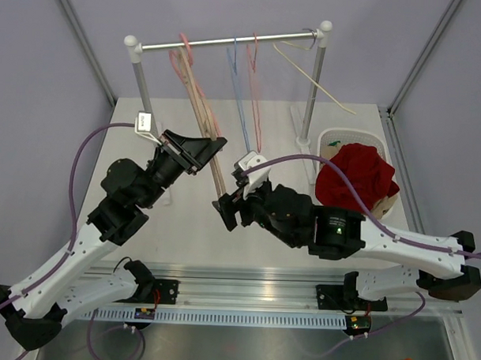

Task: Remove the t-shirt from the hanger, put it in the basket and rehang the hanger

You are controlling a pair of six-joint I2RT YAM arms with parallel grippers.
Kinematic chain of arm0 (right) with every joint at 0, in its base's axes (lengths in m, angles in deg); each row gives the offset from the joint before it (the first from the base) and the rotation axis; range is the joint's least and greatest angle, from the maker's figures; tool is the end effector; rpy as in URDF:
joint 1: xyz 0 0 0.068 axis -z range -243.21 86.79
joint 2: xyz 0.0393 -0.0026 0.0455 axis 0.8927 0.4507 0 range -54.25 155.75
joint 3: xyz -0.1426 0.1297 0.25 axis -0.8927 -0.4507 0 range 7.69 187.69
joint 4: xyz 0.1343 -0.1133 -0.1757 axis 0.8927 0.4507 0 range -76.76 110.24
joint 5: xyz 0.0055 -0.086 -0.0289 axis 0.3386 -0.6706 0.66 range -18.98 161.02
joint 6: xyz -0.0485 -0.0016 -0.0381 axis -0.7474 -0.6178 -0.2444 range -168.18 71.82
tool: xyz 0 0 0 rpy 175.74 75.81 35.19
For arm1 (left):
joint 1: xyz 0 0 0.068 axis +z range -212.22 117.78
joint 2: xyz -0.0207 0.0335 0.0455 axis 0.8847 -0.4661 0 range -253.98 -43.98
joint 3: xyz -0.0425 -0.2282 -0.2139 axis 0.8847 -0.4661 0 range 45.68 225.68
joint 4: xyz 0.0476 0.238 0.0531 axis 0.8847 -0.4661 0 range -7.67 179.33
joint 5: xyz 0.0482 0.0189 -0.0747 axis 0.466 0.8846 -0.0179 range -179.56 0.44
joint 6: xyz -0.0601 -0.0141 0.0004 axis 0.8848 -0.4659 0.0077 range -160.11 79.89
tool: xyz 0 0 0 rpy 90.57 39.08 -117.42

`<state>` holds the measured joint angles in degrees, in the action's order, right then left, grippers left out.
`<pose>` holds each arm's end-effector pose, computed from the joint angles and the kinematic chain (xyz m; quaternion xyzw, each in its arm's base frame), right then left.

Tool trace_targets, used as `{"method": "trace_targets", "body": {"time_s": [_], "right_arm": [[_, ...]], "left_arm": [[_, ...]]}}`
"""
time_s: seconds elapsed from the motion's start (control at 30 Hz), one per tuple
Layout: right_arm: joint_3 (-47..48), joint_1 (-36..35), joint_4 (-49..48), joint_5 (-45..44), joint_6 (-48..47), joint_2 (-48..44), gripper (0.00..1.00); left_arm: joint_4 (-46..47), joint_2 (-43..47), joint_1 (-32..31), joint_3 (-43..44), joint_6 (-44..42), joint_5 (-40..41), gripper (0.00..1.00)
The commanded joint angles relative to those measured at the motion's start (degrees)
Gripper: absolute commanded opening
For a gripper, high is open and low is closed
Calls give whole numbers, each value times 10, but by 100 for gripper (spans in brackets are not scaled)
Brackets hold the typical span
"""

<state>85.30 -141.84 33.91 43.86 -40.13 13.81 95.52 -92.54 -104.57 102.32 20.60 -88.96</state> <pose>0.0673 0.2272 0.4745 -0.3120 0.6989 0.2919 0.5735 0.1138 -0.1028 0.4661 -0.1020 0.6052 -0.6161 0.4937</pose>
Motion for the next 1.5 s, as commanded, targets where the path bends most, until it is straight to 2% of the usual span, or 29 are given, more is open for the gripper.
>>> {"method": "trace_targets", "body": {"time_s": [0.0,0.03,0.07,0.13,0.17,0.27,0.3,0.33,0.37,0.4,0.47,0.6,0.73,0.83,0.9,1.0,1.07,1.23,1.4,1.47], "right_arm": [[43,-32,3,-184,-67,28,77],[45,-40,-4,-202,-74,34,70],[45,-48,-19,-223,-89,39,53],[41,-69,-48,-277,-106,51,36],[39,-76,-58,-287,-113,51,21],[34,-95,-80,-303,-116,46,4],[37,-98,-77,-308,-113,45,0],[45,-99,-65,-308,-110,44,0],[50,-100,-58,-308,-105,42,0],[54,-100,-56,-318,-108,38,0],[63,-100,-55,-327,-117,27,0],[96,-100,-6,-346,-106,0,0],[143,-99,119,-345,-51,-13,0],[173,-94,204,-354,-13,-13,0],[188,-65,244,-322,21,-6,0],[183,-4,272,-251,46,2,0],[185,10,290,-234,60,21,0],[182,8,317,-214,101,25,0],[146,-23,298,-240,112,3,0],[167,-26,316,-226,121,16,0]], "left_arm": [[50,30,-3,-7,6,49,0],[44,34,-4,-9,6,52,0],[43,38,-4,-12,6,55,0],[32,50,-4,-14,6,63,0],[30,55,-4,-18,6,65,0],[10,74,-3,-20,-6,76,2],[7,80,-3,-25,-19,78,18],[-3,100,-3,-28,-30,80,31],[-14,109,-3,-28,-39,82,49],[-28,121,-3,-21,-62,81,83],[-88,150,-3,-7,-95,75,99],[-214,193,-3,33,-181,44,99],[-329,228,-3,59,-257,14,99],[-409,264,-3,45,-298,36,99],[-447,294,-3,19,-312,72,99],[-467,318,-3,-10,-324,101,99],[-472,329,-3,-16,-330,113,99],[-478,328,-3,-20,-340,121,99],[-476,326,-3,-33,-349,137,99],[-476,320,-3,-39,-352,139,99]]}}
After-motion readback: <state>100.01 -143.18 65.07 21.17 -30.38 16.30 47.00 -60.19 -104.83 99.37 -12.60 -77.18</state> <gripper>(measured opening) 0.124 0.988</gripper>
